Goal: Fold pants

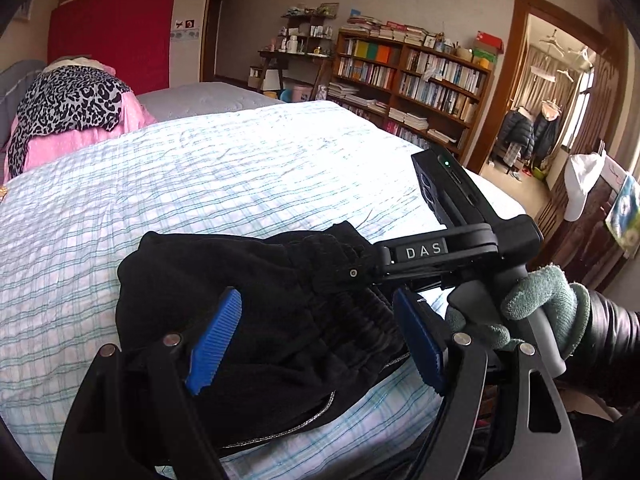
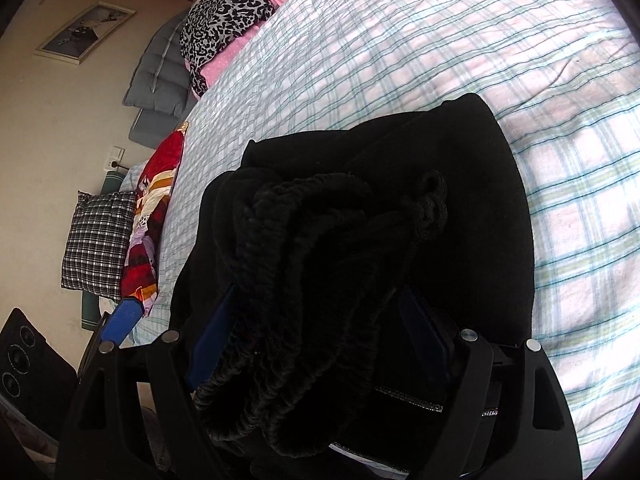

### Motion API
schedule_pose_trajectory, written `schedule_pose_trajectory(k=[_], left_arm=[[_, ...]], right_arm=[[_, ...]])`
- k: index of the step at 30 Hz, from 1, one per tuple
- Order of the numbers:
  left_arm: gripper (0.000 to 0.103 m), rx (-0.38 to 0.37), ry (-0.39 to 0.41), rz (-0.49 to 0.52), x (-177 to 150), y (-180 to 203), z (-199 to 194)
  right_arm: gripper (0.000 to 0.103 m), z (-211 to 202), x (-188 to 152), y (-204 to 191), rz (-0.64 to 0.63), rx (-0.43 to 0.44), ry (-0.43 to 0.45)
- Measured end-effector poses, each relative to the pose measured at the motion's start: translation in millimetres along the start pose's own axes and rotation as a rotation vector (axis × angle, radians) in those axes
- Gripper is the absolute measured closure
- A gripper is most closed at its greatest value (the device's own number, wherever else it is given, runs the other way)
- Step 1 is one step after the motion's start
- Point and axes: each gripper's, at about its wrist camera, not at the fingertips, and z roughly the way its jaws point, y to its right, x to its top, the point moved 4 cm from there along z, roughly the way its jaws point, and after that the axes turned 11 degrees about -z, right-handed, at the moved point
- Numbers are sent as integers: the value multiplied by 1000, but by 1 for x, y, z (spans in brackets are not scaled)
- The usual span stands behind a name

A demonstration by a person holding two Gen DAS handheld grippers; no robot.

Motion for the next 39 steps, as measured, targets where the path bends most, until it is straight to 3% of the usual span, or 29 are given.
schedule_pose_trajectory(k=[7, 9, 11, 15, 21, 26, 30, 34, 36, 39], left_arm=[[25, 37, 22, -90, 5, -31, -12], [25, 51, 27, -140, 7, -45, -16], [25, 75, 35, -186, 10, -58, -19], [25, 117, 43, -251, 13, -84, -23], [25, 137, 31, -269, 10, -96, -21], [25, 94, -24, -219, 1, -72, -4], [23, 110, -68, -96, -13, -49, 14], [22, 183, -110, 62, -29, -36, 31], [22, 207, -141, 69, -38, -44, 37], [22, 178, -193, -8, -50, -66, 47]], right_arm=[[27, 9, -3, -16, -73, -3, -24], [51, 11, -4, -19, -95, -28, -22], [63, 7, -3, -22, -114, -35, -9], [70, -12, 5, -38, -176, -43, 49], [72, -62, 21, -65, -279, -69, 178], [72, -96, 24, -50, -283, -144, 231], [72, -91, 14, -3, -190, -186, 179], [70, -57, -3, 41, -101, -190, 98], [63, -51, -5, 45, -116, -197, 99], [49, -47, -6, 47, -143, -230, 89]])
